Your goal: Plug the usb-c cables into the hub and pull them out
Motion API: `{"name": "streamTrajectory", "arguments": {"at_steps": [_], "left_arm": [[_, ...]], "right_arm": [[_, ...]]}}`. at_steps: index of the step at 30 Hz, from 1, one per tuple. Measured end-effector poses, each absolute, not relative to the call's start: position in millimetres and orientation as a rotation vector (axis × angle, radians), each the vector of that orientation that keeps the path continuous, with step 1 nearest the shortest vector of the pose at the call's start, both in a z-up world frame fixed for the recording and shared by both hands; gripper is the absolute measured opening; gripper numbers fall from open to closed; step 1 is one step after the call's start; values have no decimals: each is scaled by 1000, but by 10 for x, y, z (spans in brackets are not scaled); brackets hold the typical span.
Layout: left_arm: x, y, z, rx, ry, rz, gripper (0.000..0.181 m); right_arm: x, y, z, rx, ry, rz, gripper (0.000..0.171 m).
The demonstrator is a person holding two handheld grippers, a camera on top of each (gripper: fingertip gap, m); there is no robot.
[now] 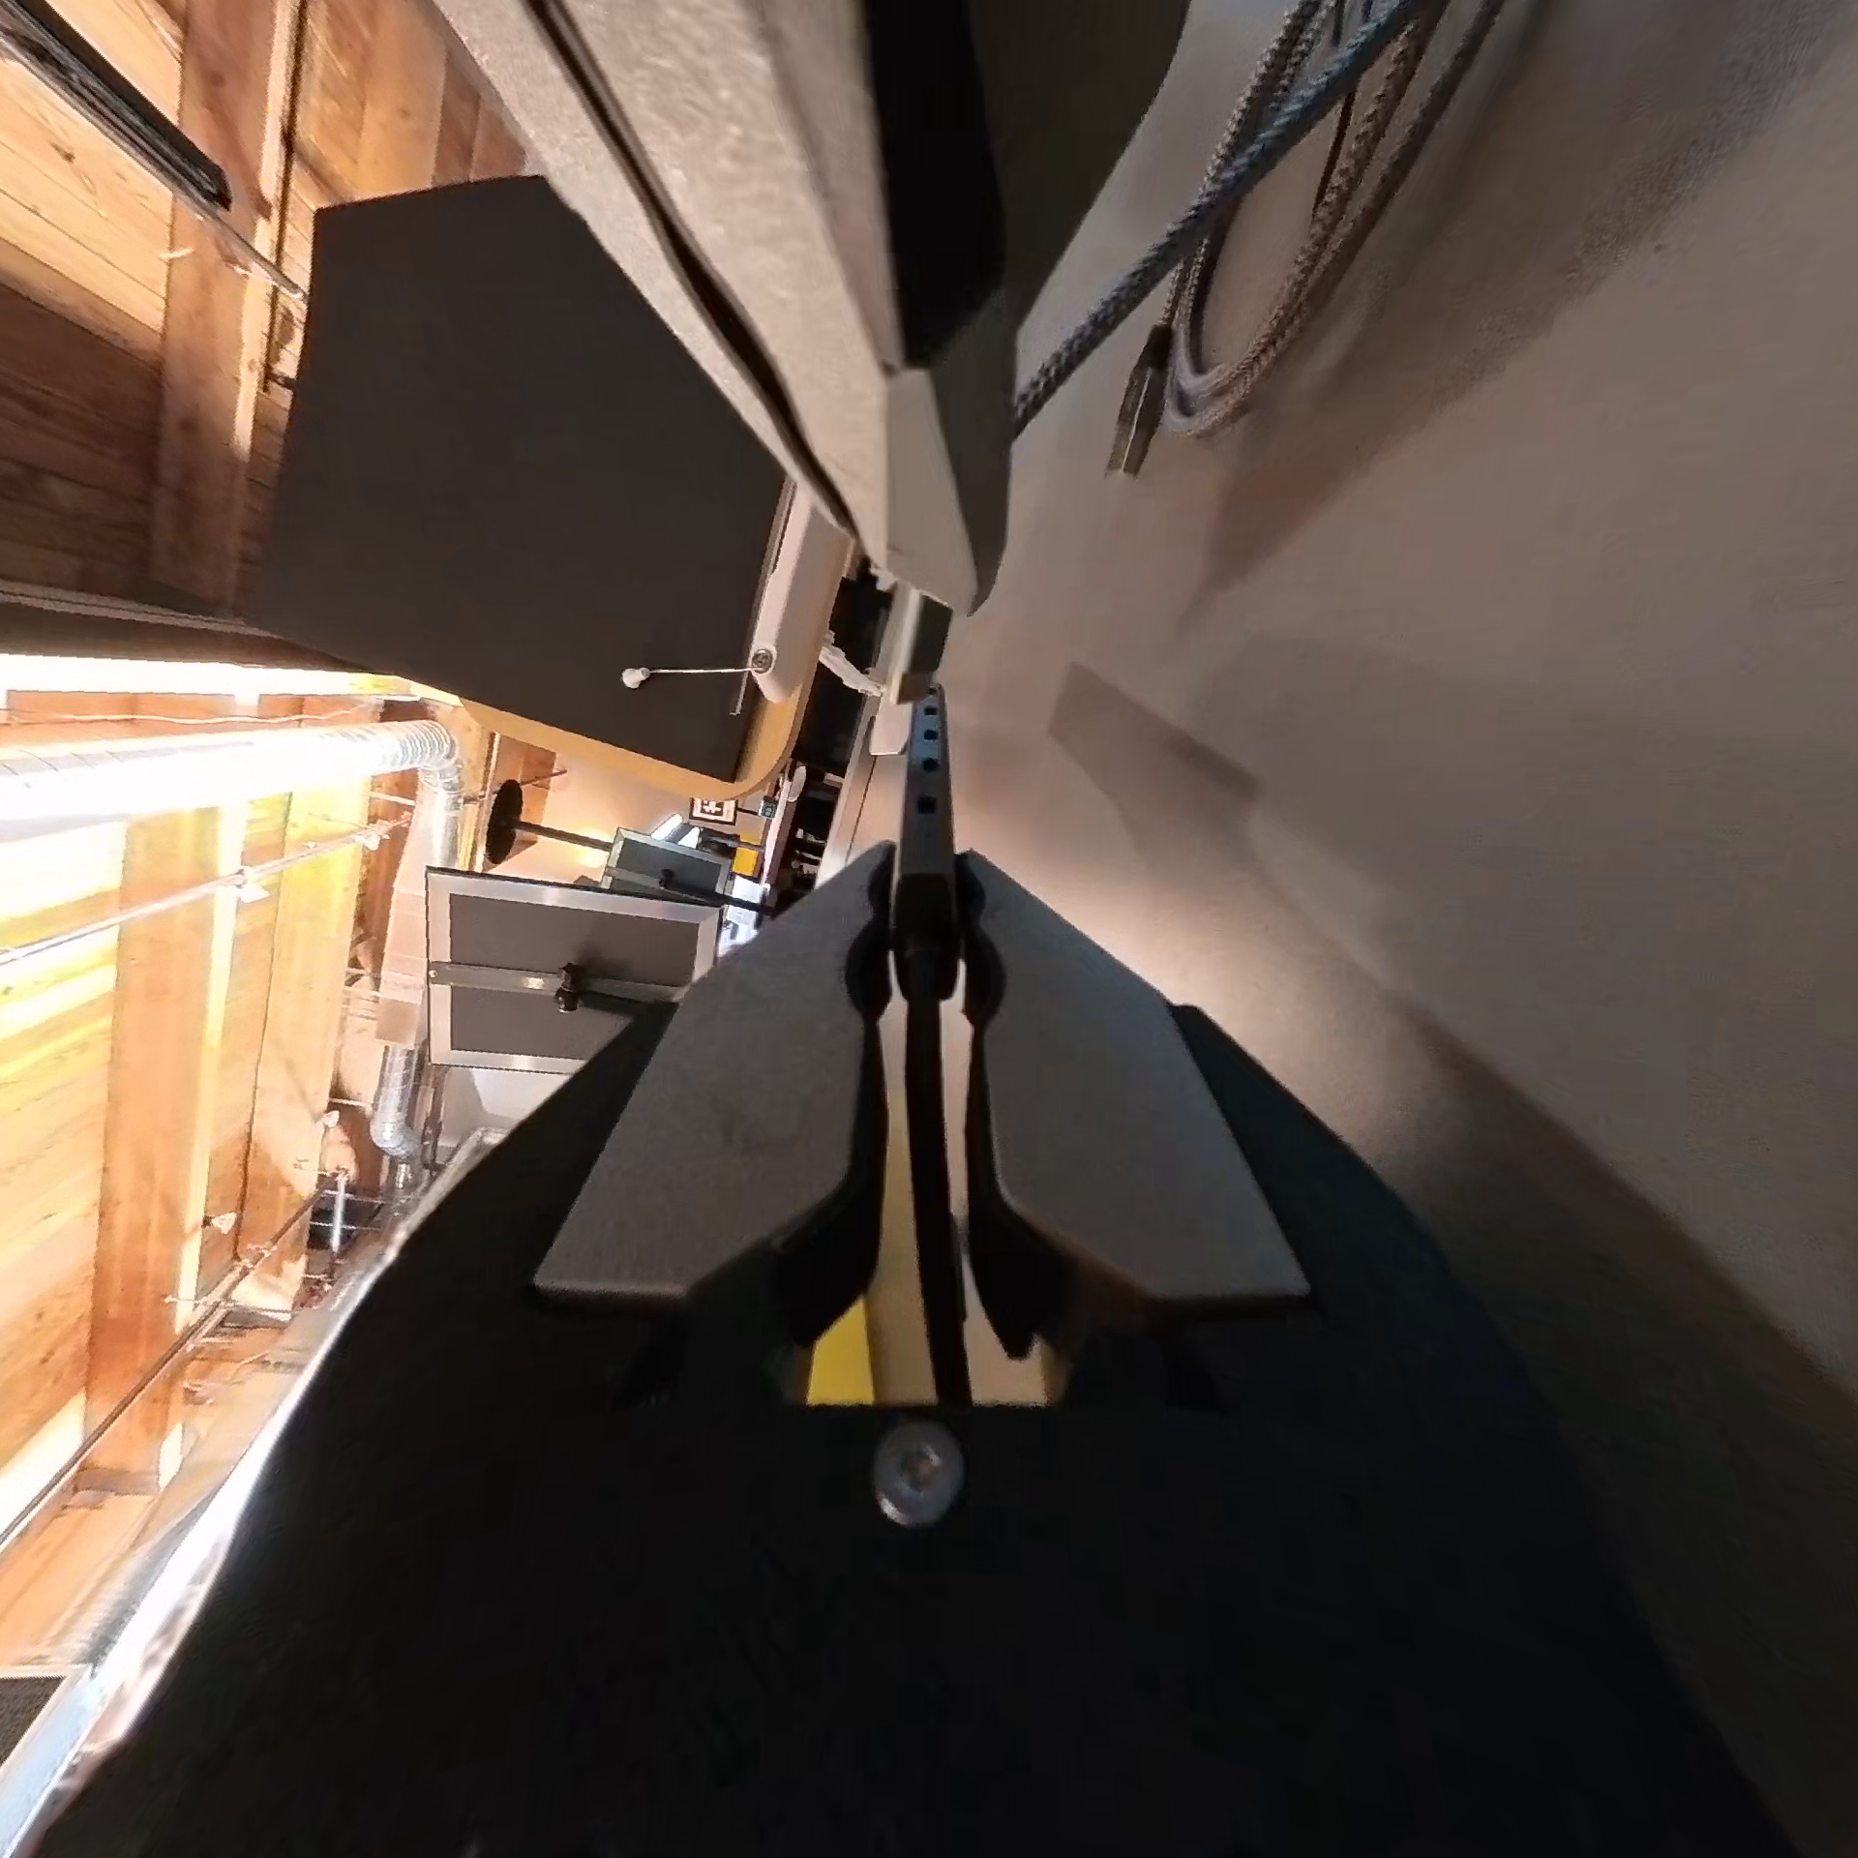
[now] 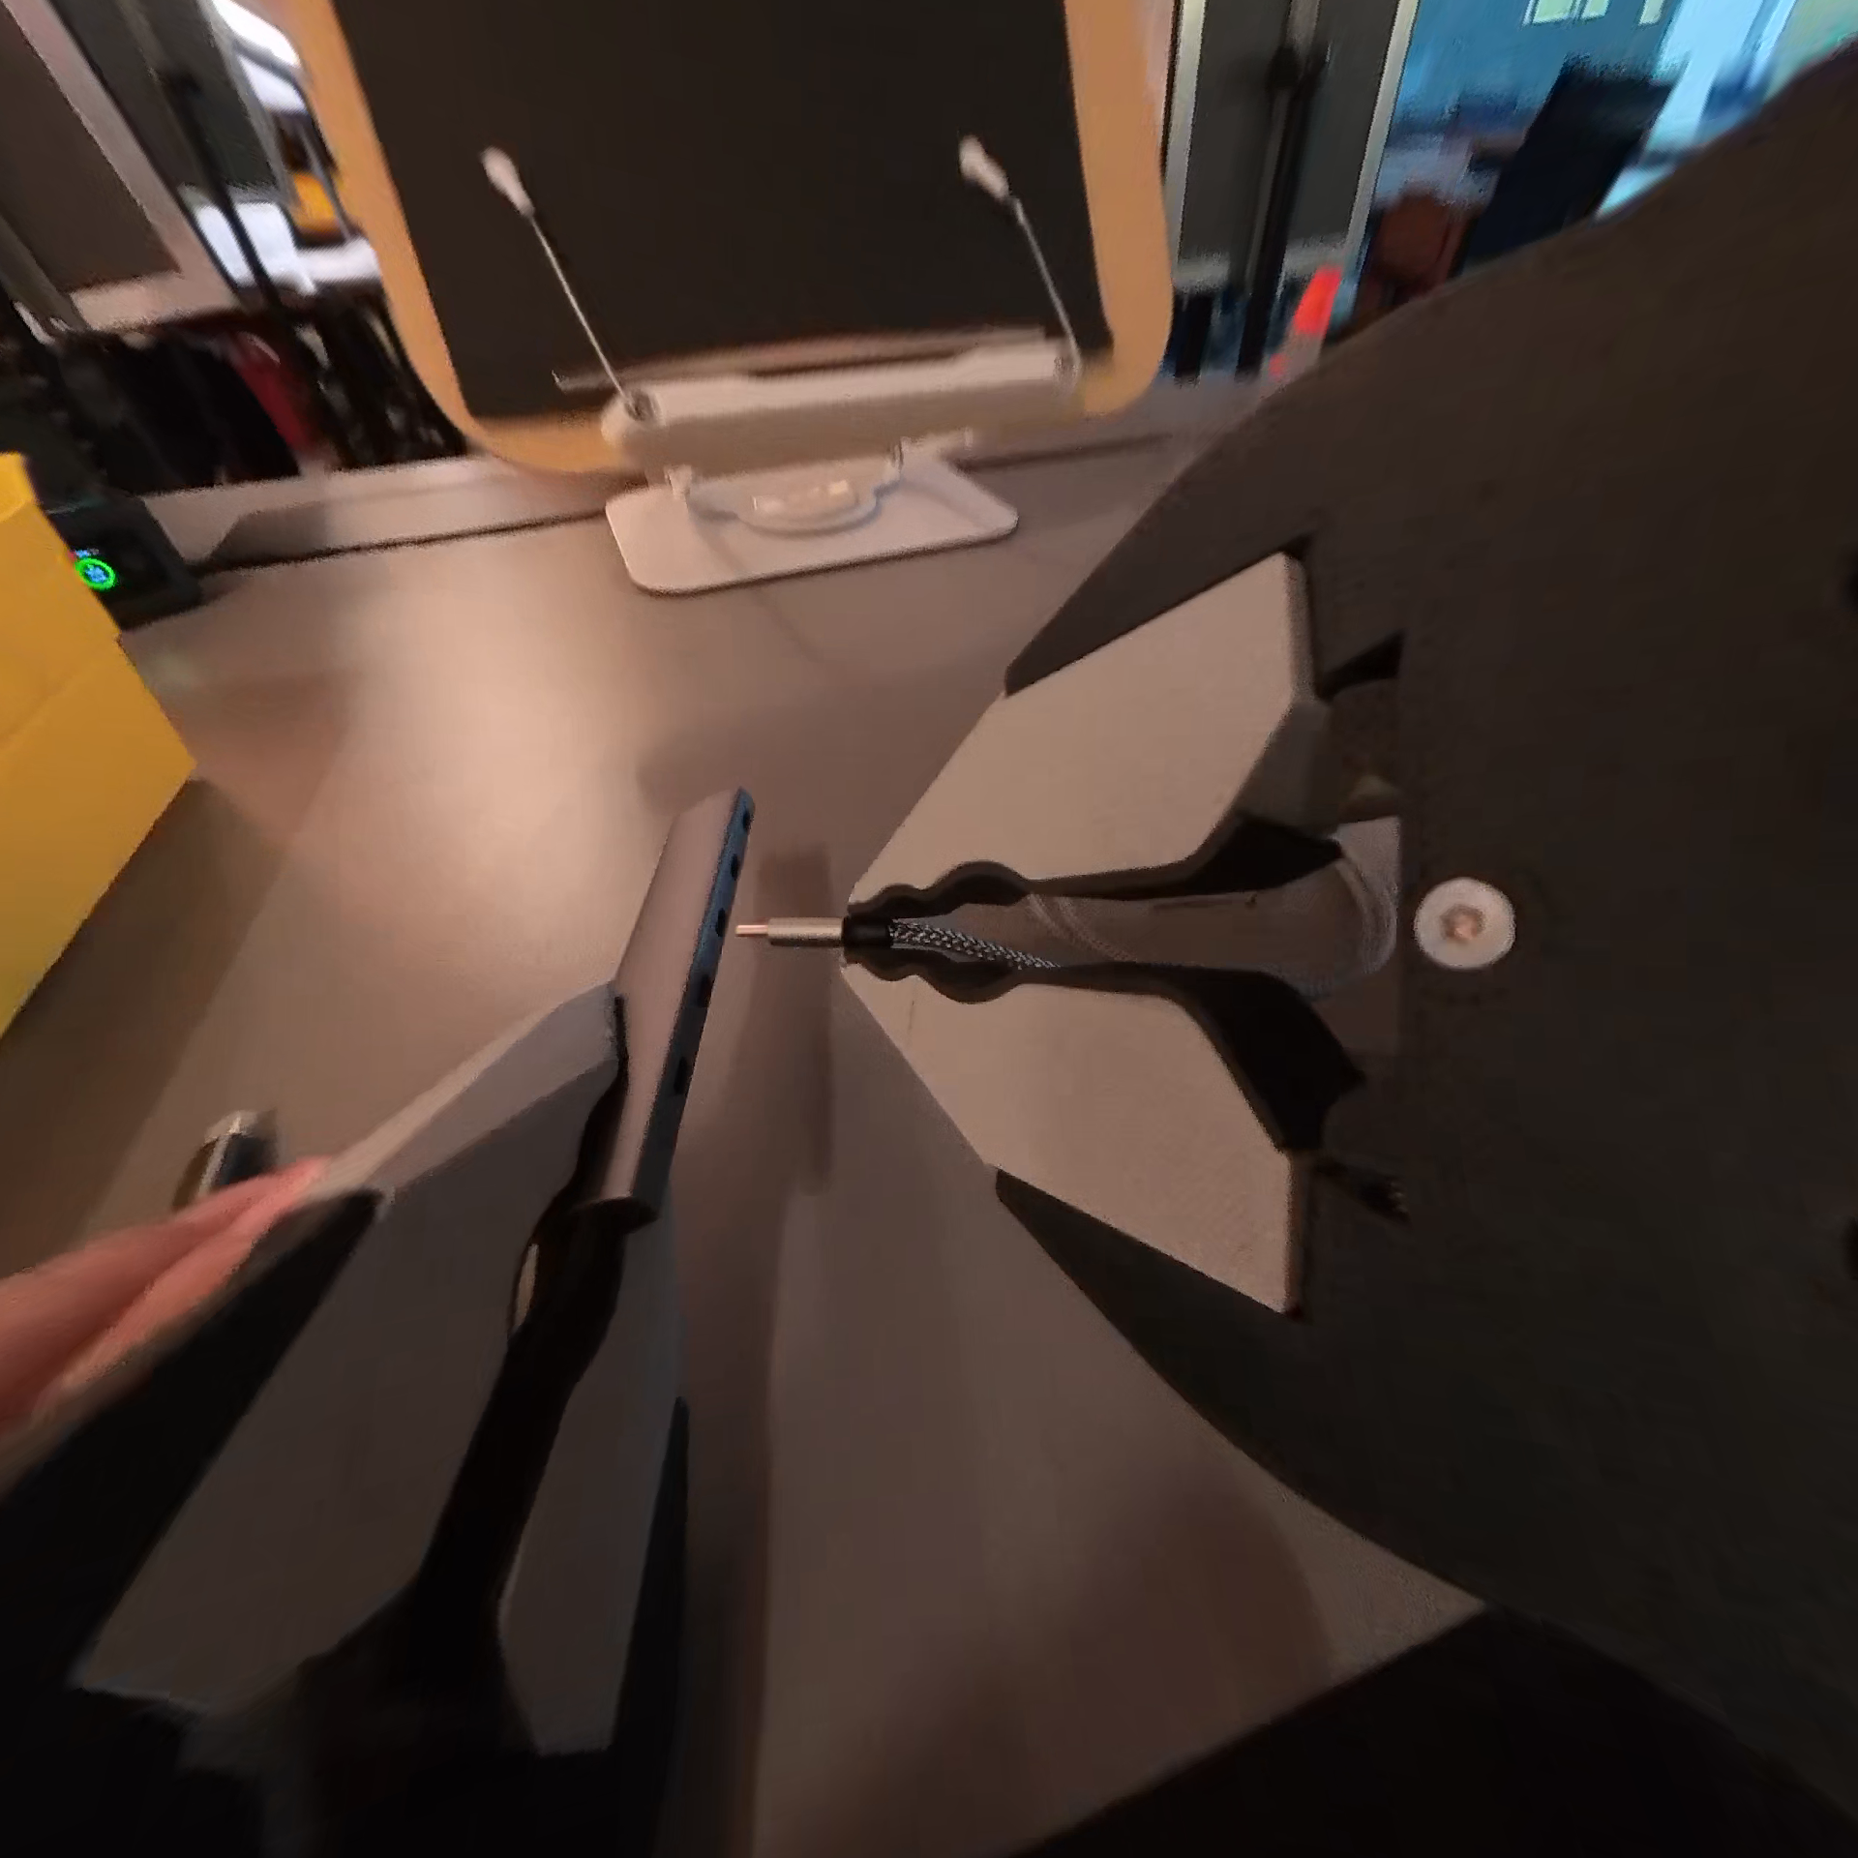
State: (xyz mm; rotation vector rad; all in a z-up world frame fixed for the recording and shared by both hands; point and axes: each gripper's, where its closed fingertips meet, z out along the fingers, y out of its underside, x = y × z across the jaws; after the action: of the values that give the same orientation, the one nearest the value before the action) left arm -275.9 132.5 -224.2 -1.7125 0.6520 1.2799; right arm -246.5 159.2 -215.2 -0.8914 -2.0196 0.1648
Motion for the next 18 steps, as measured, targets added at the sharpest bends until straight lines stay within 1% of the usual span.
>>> {"name": "streamTrajectory", "arguments": {"at_steps": [4,8,12,15,18], "left_arm": [[-2769,1325,-2267,-1745,615,1221,7],[-2759,1330,-2297,-1765,610,1167,8],[-2731,1327,-2255,-1770,568,1034,7],[-2653,1335,-2236,-1748,594,981,7],[-2645,1343,-2268,-1760,617,991,8]], "right_arm": [[-2505,1560,-2087,-631,-1945,-33,3],[-2493,1524,-1966,-494,-1867,-34,3],[-2444,1559,-1860,-492,-1837,97,3],[-2414,1574,-1868,-589,-1877,278,2],[-2371,1582,-1964,-623,-1962,352,3]]}}
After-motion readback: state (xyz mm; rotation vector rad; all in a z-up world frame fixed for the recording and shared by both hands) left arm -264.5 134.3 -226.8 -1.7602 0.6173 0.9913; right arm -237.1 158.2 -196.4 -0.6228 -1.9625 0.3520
